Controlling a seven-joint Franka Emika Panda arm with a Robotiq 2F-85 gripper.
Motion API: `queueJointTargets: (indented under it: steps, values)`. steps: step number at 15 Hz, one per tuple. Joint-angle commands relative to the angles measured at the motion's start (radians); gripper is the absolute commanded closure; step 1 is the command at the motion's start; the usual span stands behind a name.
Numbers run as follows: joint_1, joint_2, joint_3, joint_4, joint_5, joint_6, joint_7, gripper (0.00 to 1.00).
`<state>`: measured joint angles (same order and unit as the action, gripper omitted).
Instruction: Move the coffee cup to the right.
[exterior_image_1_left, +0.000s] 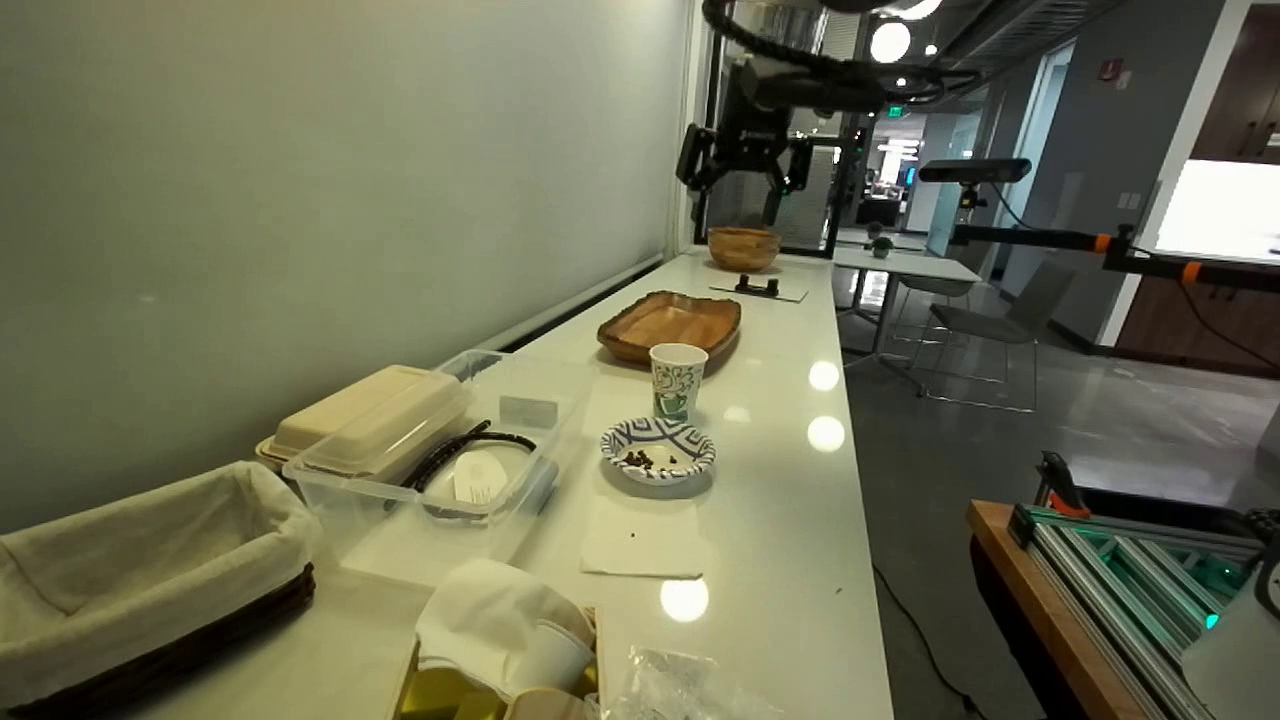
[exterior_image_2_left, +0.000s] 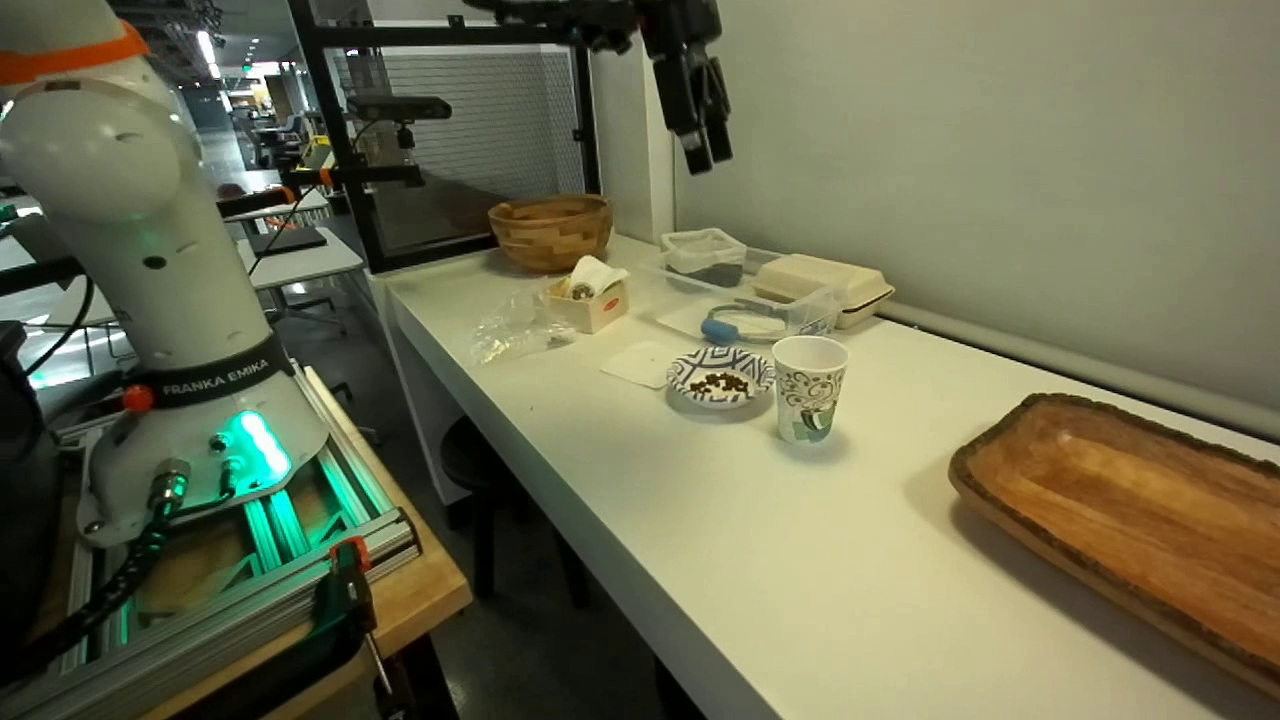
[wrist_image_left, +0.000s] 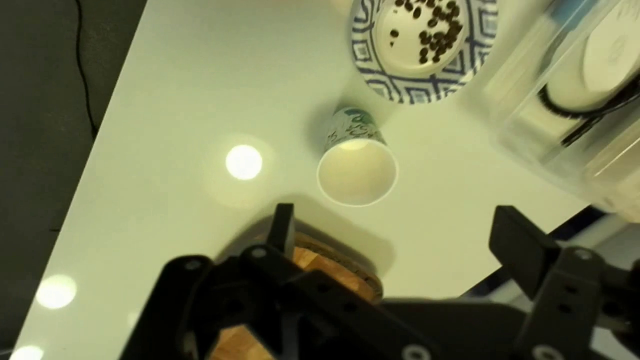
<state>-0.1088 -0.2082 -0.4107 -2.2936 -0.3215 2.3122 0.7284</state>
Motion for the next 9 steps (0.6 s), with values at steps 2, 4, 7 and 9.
queueJointTargets:
  steps: [2, 4, 7, 9]
  values:
    - [-0.050, -0.148, 0.142, 0.008, 0.124, -0.186, -0.256, 0.00]
    - [-0.053, -0.160, 0.159, 0.030, 0.183, -0.228, -0.382, 0.00]
    - [-0.084, -0.156, 0.193, 0.032, 0.191, -0.210, -0.388, 0.00]
    - [-0.084, -0.155, 0.190, 0.035, 0.201, -0.214, -0.424, 0.00]
